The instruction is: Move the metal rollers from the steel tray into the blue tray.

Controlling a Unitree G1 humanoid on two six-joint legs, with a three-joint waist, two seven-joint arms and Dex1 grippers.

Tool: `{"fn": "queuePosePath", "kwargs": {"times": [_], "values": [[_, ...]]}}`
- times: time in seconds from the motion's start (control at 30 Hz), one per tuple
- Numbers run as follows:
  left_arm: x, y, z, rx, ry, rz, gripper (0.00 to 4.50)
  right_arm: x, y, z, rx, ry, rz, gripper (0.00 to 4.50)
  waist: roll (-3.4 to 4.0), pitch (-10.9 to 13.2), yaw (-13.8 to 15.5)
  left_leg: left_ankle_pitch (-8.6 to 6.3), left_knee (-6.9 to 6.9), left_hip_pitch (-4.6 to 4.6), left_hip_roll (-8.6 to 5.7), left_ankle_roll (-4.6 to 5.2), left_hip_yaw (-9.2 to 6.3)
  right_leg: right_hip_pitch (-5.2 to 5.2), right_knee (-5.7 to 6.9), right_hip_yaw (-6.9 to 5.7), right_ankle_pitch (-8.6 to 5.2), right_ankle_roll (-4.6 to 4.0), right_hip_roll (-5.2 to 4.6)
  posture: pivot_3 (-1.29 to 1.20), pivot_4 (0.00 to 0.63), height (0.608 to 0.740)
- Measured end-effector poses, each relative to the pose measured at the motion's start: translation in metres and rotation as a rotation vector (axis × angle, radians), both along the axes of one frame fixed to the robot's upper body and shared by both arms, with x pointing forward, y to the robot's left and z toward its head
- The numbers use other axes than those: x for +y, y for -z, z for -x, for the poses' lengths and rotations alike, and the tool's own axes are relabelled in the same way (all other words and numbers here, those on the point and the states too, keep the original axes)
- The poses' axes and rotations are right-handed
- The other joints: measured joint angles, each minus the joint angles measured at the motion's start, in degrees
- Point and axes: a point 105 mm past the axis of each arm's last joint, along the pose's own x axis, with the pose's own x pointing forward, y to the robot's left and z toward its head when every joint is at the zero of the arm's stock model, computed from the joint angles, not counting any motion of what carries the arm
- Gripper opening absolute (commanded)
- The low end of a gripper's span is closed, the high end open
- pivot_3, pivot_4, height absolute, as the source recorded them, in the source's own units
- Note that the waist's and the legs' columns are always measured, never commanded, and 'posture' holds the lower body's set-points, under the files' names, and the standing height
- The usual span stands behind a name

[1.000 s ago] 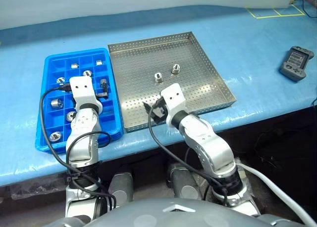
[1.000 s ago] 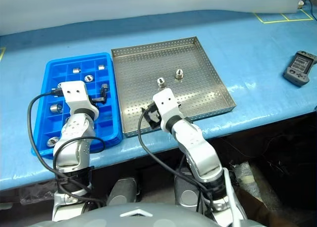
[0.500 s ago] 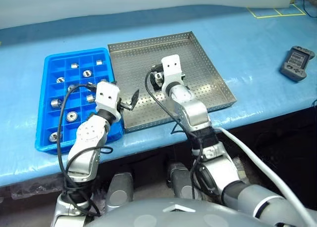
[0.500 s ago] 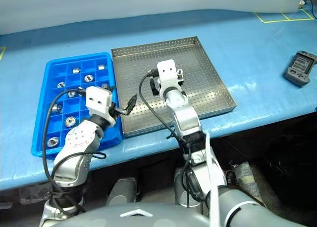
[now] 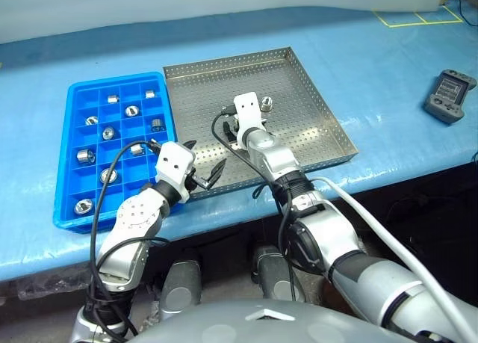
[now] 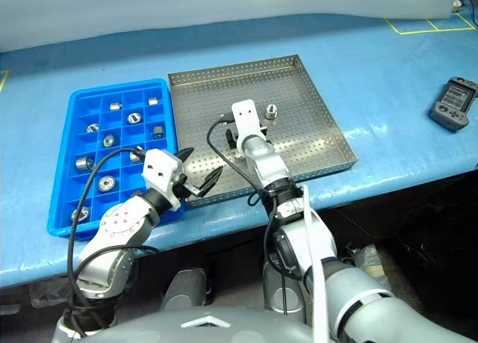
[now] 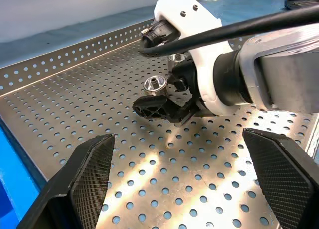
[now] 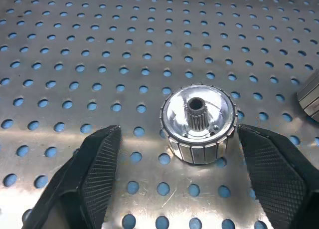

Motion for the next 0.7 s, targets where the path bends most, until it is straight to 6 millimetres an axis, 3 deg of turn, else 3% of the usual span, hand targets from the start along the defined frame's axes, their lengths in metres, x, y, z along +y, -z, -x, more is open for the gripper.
{"fn": "queuePosePath", "kwargs": {"times": [0.17, 0.47, 0.7], "values": [[-0.002, -0.001, 0.004, -0.001, 0.007, 0.007, 4.50, -0.006, 0.001, -0.007, -0.001, 0.035, -0.026, 1.74, 0.03, 0.0, 0.0, 0.00, -0.01, 0.01, 0.04, 0.01, -0.01, 0.00, 0.01, 0.00, 0.00, -0.02, 0.05, 0.10, 0.150, 0.740], [-0.004, -0.002, 0.005, -0.006, -0.004, 0.022, 4.50, -0.003, -0.002, -0.008, -0.018, 0.032, -0.062, 1.70, 0.07, 0.0, 0.1, -0.01, -0.02, 0.01, 0.05, 0.01, -0.02, 0.00, 0.00, 0.01, 0.00, -0.02, 0.07, 0.11, 0.150, 0.740], [0.018, -0.002, 0.013, -0.018, -0.145, 0.055, 4.50, 0.032, -0.052, 0.010, -0.166, -0.176, -0.124, 1.70, 0.16, 0.1, 0.5, -0.07, -0.08, 0.02, 0.11, 0.12, -0.07, -0.06, 0.05, -0.02, -0.08, -0.16, 0.14, 0.17, 0.150, 0.740]]}}
